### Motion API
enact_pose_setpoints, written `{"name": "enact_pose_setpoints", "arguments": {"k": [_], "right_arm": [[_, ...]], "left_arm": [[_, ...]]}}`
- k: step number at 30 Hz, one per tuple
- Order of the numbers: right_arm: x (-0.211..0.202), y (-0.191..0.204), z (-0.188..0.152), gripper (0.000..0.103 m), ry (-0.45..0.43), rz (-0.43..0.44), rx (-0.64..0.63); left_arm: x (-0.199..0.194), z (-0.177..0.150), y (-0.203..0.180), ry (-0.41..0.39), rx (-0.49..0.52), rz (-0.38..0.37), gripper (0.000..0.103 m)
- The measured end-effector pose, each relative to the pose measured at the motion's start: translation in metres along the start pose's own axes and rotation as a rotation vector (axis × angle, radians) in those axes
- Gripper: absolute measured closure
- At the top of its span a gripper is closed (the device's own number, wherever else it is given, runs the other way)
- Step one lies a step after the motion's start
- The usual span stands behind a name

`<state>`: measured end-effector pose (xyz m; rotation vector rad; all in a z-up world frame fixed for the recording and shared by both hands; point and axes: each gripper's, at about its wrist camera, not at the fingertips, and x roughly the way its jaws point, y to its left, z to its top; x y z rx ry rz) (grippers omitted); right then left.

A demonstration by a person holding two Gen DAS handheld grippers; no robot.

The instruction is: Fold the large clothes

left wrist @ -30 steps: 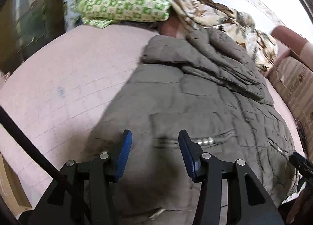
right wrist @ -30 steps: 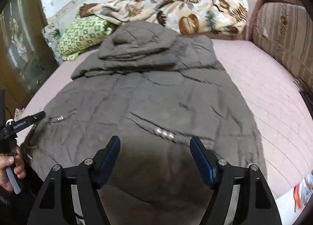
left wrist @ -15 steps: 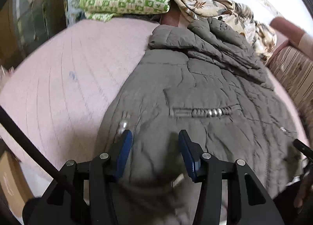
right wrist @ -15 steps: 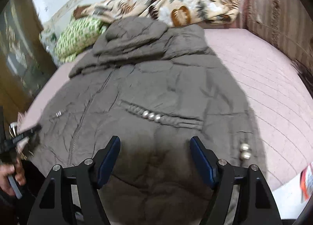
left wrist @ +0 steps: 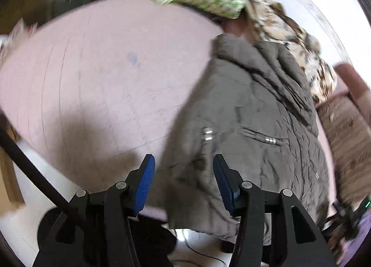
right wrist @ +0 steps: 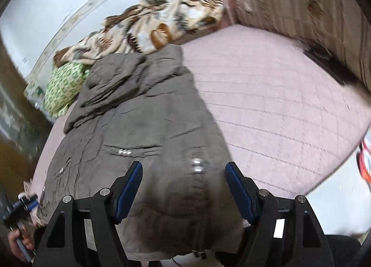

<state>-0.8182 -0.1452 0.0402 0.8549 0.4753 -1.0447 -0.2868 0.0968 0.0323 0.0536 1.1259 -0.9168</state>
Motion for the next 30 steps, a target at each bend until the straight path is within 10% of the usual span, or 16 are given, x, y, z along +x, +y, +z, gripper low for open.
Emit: {"name": "enact_pose_setpoints", "arguments": {"k": [17,25,30], "right_arm": [[0.009,-0.078,-0.012,0.025,0.134,0.113,0.308],[0.035,-0.042,-0.028,0.027,0.259,0.236,0.225],[0.029,-0.02,-0.032,0.046,0.22,0.197,0.125]], "left_arm": [[0.019,-0.027,0.012,0.108,-0.067,-0.151,0.052],[0.023,-0.044,0.004,0.077,-0.059,-0.181,0.051],[0.025,-0.045,0.006,0.046,-0.075,-0.188,0.049]]}}
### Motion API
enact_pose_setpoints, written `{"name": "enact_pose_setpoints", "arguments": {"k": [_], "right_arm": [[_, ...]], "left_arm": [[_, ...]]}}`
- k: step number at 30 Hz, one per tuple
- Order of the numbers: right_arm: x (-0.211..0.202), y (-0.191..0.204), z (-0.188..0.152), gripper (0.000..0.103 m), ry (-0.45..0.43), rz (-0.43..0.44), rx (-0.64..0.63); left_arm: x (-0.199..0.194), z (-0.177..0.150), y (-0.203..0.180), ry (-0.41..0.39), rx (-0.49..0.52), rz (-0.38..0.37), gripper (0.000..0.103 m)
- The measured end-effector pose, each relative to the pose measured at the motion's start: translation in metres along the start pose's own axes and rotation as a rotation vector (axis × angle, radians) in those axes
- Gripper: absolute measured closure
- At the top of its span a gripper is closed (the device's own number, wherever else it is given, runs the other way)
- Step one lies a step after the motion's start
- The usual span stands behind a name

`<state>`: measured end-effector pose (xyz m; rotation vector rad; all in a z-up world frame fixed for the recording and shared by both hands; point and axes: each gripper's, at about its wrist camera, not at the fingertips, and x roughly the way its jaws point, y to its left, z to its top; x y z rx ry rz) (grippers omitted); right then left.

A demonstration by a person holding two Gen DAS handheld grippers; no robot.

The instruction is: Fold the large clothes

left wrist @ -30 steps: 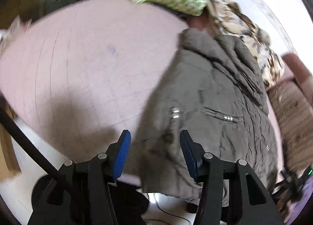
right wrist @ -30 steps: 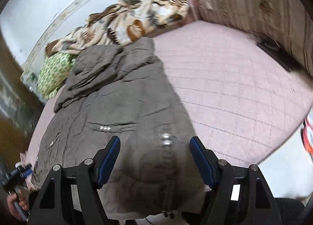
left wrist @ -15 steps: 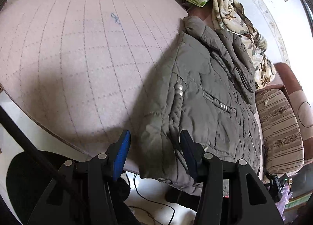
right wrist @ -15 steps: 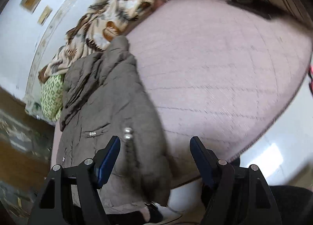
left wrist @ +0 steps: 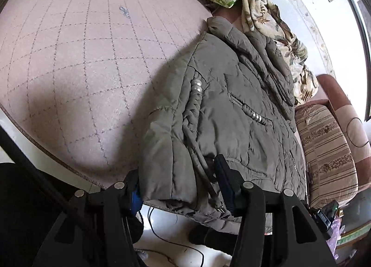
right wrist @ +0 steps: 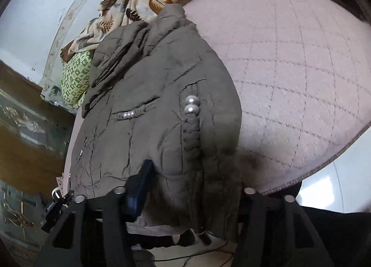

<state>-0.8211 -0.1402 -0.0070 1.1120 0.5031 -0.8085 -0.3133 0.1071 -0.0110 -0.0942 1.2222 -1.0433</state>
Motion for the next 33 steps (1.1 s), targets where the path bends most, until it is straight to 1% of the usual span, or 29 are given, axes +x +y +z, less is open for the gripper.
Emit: {"name": "enact_pose_setpoints", "arguments": {"k": [2,6,8,11,15,18,20,22,27,30,31,32,33], "right_arm": [[0.004,-0.003,0.0,0.048,0.004,-0.008,0.011],[0.01,-0.009,0.0,0.048,-0.002,-0.009,0.044],[0.012,-0.006,0.002,0.048,-0.013,-0.024,0.029],[0.014,0.0,0.002,0.048,-0.027,-0.056,-0.005],[0.015,0.0,0.003,0.048,-0.031,-0.069,0.001],[0.014,-0.001,0.003,0.048,-0.038,-0.069,0.004],[0.014,-0.001,0.002,0.048,-0.045,-0.067,0.004],[0.012,-0.003,-0.001,0.048,-0.058,-0.061,0.012],[0.011,-0.009,0.003,0.048,-0.022,-0.04,0.048],[0.011,-0.008,0.004,0.048,-0.009,-0.045,0.048],[0.011,-0.008,0.004,0.05,-0.007,-0.046,0.046],[0.01,-0.007,0.003,0.059,-0.01,-0.046,0.046],[0.009,-0.006,0.003,0.064,-0.012,-0.047,0.041]], "left_arm": [[0.001,0.0,0.0,-0.009,0.005,0.006,0.049],[0.002,-0.001,-0.006,-0.037,0.046,0.024,0.05],[0.001,-0.002,-0.01,-0.051,0.07,0.035,0.053],[0.004,-0.005,-0.016,-0.061,0.102,0.079,0.053],[0.008,-0.007,-0.019,-0.07,0.128,0.122,0.053],[0.01,-0.008,-0.022,-0.079,0.146,0.136,0.049],[0.01,-0.01,-0.021,-0.093,0.142,0.129,0.045],[0.012,-0.012,-0.023,-0.093,0.151,0.122,0.038],[0.017,-0.014,-0.034,-0.079,0.216,0.172,0.033],[0.018,-0.013,-0.035,-0.074,0.222,0.175,0.032],[0.017,-0.013,-0.035,-0.073,0.222,0.175,0.032],[0.017,-0.013,-0.035,-0.075,0.223,0.176,0.032],[0.017,-0.013,-0.035,-0.079,0.225,0.179,0.035]]}}
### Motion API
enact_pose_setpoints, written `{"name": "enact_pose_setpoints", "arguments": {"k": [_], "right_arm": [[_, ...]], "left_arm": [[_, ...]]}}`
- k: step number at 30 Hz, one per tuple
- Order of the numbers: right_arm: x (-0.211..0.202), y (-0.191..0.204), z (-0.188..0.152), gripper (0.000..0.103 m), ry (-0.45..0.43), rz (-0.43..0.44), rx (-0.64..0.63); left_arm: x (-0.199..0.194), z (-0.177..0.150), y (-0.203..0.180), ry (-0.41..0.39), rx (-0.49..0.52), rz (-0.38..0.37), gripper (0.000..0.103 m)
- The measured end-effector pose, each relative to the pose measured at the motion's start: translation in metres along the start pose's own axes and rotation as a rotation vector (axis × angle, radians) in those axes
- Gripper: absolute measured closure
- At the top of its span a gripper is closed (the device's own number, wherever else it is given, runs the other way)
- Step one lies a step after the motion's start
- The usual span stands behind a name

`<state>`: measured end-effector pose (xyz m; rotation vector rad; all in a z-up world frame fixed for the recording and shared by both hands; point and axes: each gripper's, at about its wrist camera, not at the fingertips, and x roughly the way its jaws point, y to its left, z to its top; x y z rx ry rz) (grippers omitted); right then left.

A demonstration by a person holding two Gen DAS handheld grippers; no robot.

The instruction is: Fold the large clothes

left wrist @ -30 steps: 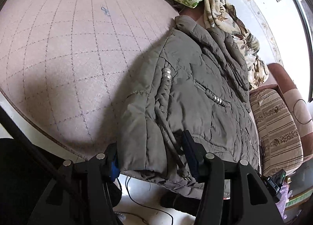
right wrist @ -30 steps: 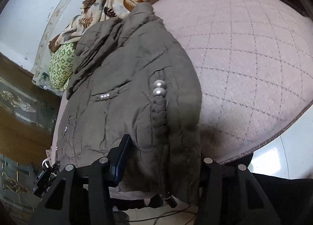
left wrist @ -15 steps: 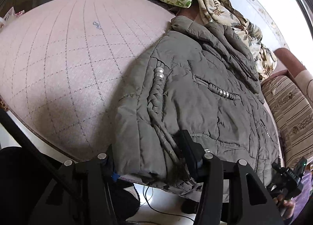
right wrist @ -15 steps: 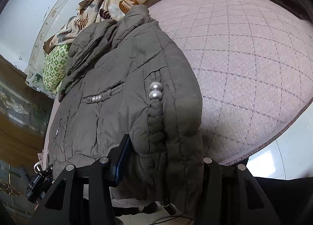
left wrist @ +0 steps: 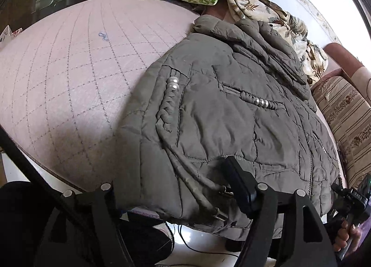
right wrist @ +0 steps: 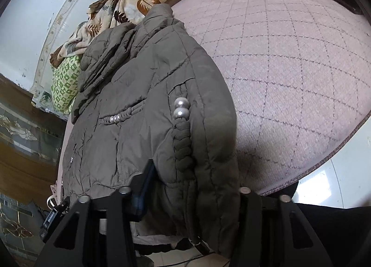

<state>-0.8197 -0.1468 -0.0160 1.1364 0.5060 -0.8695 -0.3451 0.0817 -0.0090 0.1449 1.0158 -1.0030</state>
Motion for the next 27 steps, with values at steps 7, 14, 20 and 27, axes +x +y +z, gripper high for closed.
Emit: {"name": "enact_pose_setpoints", "arguments": {"k": [7,14,20,27], "right_arm": [[-0.013,0.013,-0.008,0.081,-0.079,0.017,-0.03],[-0.001,-0.004,-0.007,0.071,-0.036,0.043,0.087],[-0.016,0.012,-0.006,0.085,-0.089,0.058,0.019],[-0.048,0.032,-0.003,0.086,-0.181,0.124,-0.069]], "left_arm": [[-0.003,-0.001,0.002,-0.021,-0.01,-0.028,0.057],[-0.001,-0.003,-0.004,-0.038,-0.004,-0.001,0.046],[-0.018,0.0,-0.008,-0.094,0.032,-0.011,0.082],[-0.058,0.009,-0.042,-0.239,0.223,0.052,0.085]]}}
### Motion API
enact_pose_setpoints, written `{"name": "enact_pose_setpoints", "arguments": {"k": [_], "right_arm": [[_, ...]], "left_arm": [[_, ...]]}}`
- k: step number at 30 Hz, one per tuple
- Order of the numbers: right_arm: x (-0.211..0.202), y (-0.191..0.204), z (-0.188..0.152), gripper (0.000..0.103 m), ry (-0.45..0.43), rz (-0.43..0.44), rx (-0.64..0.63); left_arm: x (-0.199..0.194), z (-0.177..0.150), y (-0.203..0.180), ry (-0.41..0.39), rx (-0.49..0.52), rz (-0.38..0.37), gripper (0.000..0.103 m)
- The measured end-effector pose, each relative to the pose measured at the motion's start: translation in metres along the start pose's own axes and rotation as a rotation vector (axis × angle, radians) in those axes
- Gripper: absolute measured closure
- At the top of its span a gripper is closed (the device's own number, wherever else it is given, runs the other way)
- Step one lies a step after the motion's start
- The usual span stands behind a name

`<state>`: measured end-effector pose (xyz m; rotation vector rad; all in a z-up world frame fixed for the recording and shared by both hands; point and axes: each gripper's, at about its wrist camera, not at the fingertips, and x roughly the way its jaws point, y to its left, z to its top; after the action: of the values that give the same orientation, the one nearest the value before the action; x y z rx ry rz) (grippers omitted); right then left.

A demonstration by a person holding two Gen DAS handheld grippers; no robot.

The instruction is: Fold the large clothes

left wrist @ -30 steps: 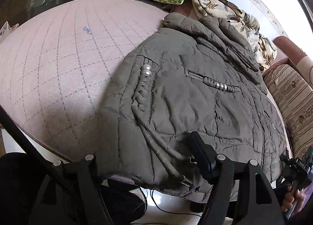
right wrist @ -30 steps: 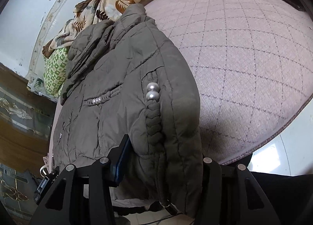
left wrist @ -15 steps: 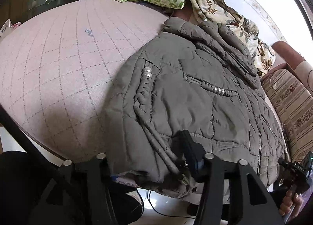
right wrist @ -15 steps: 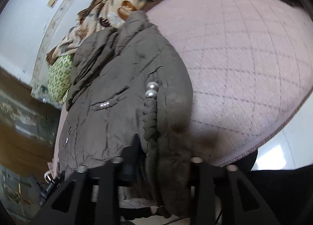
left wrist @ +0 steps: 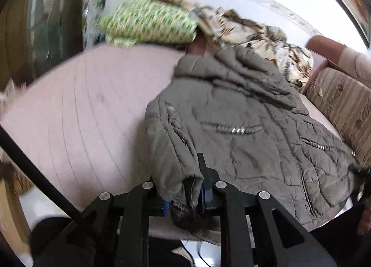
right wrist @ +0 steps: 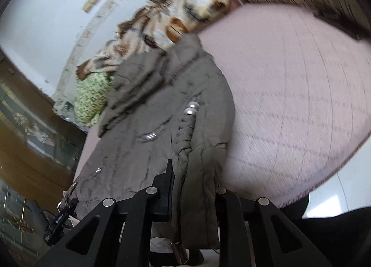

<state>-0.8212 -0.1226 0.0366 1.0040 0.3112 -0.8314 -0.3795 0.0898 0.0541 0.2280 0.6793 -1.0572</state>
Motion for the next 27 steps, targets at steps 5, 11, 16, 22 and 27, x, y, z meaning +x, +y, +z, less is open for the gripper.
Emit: {"name": "enact_pose_setpoints", "arguments": {"k": [5,11,16,22,27], "right_arm": [[-0.02,0.023,0.014,0.088,-0.071,0.053,-0.075],[-0.039,0.051,0.024,0.088,-0.131,0.058,-0.182],[-0.049,0.069,0.028,0.088,-0.164,0.056,-0.248],[-0.056,0.082,0.039,0.088,-0.185,0.061,-0.293],[-0.056,0.088,0.047,0.088,-0.197,0.072,-0.312]], "left_arm": [[-0.012,0.021,-0.002,-0.06,0.021,-0.018,0.085],[-0.024,0.039,-0.003,-0.109,0.027,-0.015,0.085],[-0.032,0.047,-0.005,-0.121,0.039,-0.009,0.085],[-0.033,0.061,-0.007,-0.112,0.058,0.006,0.085],[-0.034,0.072,-0.01,-0.134,0.076,0.026,0.085]]}}
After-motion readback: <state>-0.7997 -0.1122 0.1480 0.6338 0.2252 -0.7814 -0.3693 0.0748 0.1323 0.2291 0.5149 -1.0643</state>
